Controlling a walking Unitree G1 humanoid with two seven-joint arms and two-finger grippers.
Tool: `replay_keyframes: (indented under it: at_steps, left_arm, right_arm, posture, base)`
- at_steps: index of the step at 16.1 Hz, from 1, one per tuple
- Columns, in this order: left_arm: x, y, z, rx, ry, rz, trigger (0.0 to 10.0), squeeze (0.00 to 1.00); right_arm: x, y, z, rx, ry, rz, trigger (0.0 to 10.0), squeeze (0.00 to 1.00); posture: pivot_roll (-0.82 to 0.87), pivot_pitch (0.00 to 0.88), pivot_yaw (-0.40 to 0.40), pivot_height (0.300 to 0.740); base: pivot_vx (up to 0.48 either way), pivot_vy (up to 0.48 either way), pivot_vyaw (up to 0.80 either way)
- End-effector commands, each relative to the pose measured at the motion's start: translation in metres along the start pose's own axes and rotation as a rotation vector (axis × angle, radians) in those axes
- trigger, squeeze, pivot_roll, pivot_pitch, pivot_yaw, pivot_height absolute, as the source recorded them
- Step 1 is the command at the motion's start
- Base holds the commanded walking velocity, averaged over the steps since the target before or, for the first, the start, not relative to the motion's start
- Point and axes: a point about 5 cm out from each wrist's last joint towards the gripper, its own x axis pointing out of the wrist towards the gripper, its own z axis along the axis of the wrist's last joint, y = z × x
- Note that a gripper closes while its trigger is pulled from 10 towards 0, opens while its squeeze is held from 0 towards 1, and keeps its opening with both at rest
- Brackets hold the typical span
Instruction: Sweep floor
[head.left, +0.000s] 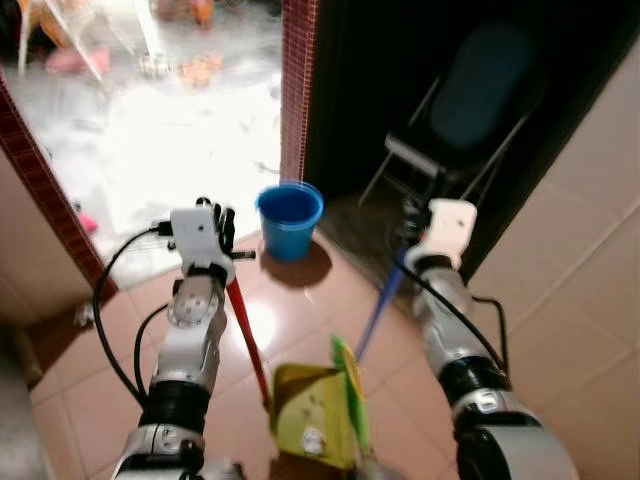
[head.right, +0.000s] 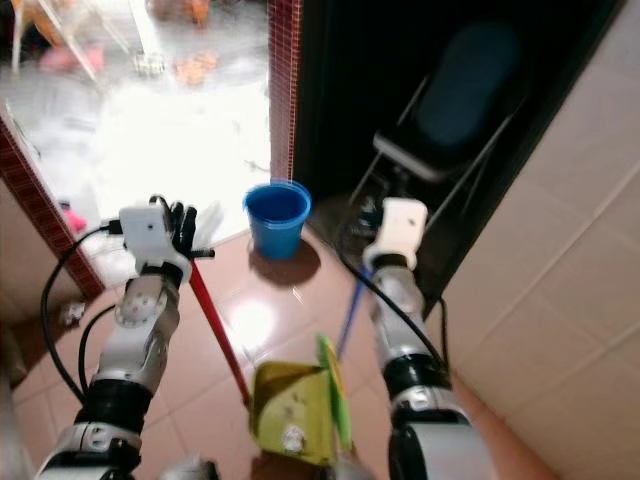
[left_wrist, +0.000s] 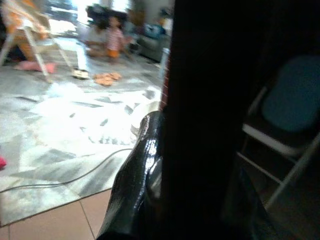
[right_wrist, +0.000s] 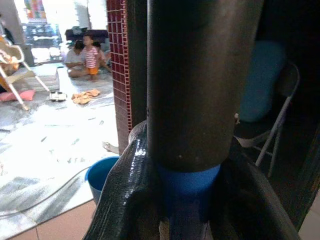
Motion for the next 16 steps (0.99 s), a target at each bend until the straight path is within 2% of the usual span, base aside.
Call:
replay_keyframes:
  at_steps: [1, 4, 8, 10, 12, 13, 16]
  left_arm:
    - [0.007, 0.0, 0.015, -0.014, -0.059, 0.025, 10.0, 0.0]
    - [0.011, 0.014, 0.024, 0.0, -0.099, 0.117, 10.0, 0.0]
    - [0.017, 0.024, 0.053, -0.031, -0.206, 0.184, 10.0, 0.0]
    - [0.021, 0.037, 0.071, -0.098, -0.256, 0.284, 10.0, 0.0]
    - [0.023, 0.042, 0.078, -0.139, -0.263, 0.311, 10.0, 0.0]
    - [0.027, 0.047, 0.085, -0.16, -0.277, 0.331, 10.0, 0.0]
    - [0.029, 0.055, 0.096, -0.198, -0.303, 0.375, 10.0, 0.0]
  right_arm:
    - [0.004, 0.002, 0.01, -0.008, -0.04, 0.011, 10.0, 0.0]
    - [0.003, 0.001, 0.008, -0.021, -0.03, 0.017, 10.0, 0.0]
    - [-0.002, 0.006, 0.008, -0.025, -0.041, 0.065, 10.0, 0.0]
    - [-0.008, 0.002, 0.006, -0.037, -0.043, 0.086, 10.0, 0.0]
    - [-0.013, -0.002, 0.003, -0.045, -0.032, 0.09, 10.0, 0.0]
    - [-0.017, -0.011, -0.003, -0.052, -0.007, 0.079, 10.0, 0.0]
    - [-0.017, -0.019, -0.009, -0.046, 0.04, 0.068, 10.0, 0.0]
  posture:
    - [0.01, 0.007, -0.05, 0.74]
    - [0.01, 0.009, -0.05, 0.74]
    - [0.01, 0.012, -0.045, 0.74]
    - [0.0, 0.015, -0.04, 0.74]
    - [0.0, 0.018, -0.036, 0.74]
    - [0.0, 0.019, -0.035, 0.74]
    - [-0.01, 0.022, -0.029, 0.74]
  base:
    - [0.0, 0.0, -0.47]
    - [0.0, 0.0, -0.29]
    - [0.0, 0.0, 0.0]
    - [0.0, 0.0, 0.0]
    - [0.0, 0.0, 0.0]
    - [0.0, 0.0, 0.0]
    - [0.0, 0.0, 0.0]
